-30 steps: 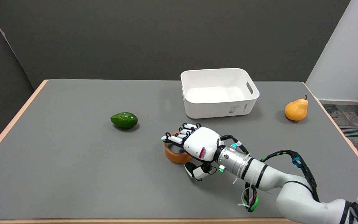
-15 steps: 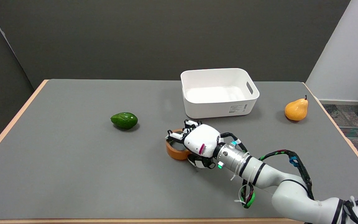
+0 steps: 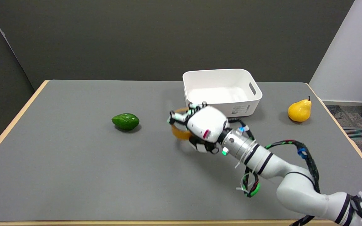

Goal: Pick up yellow tape.

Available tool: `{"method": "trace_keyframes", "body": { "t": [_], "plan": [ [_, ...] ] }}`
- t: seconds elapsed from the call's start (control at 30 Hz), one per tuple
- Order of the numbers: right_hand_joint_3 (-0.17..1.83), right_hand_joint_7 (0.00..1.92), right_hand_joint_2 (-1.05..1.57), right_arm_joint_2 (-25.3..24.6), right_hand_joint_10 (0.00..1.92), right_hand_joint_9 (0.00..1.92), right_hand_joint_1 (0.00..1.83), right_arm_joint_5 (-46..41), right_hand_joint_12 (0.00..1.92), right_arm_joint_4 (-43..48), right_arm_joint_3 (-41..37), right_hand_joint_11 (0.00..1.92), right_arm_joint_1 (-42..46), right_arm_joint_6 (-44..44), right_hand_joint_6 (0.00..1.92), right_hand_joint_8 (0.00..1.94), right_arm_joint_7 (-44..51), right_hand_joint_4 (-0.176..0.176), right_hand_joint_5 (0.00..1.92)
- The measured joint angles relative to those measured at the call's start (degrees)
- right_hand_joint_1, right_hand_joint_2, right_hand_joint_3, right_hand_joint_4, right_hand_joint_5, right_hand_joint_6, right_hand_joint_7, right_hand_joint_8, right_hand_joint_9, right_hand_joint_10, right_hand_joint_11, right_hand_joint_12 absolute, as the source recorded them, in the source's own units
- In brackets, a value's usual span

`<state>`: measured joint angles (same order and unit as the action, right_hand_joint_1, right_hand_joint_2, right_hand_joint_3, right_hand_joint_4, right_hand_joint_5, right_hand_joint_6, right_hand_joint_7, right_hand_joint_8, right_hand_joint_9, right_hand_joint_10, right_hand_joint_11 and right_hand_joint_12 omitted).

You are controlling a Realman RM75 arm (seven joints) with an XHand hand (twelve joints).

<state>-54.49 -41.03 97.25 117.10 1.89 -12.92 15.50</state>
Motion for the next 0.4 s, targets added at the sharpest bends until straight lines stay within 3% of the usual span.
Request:
{"method": "trace_keyframes", "body": {
  "t": [0.4],
  "plan": [
    [0.63,0.85,0.88,2.8,1.33,0.73,1.35,0.2,1.44,3.3,-3.0,0.41,-4.2,-5.7,0.73,1.39,-0.6,0.069,0.31]
  ]
}}
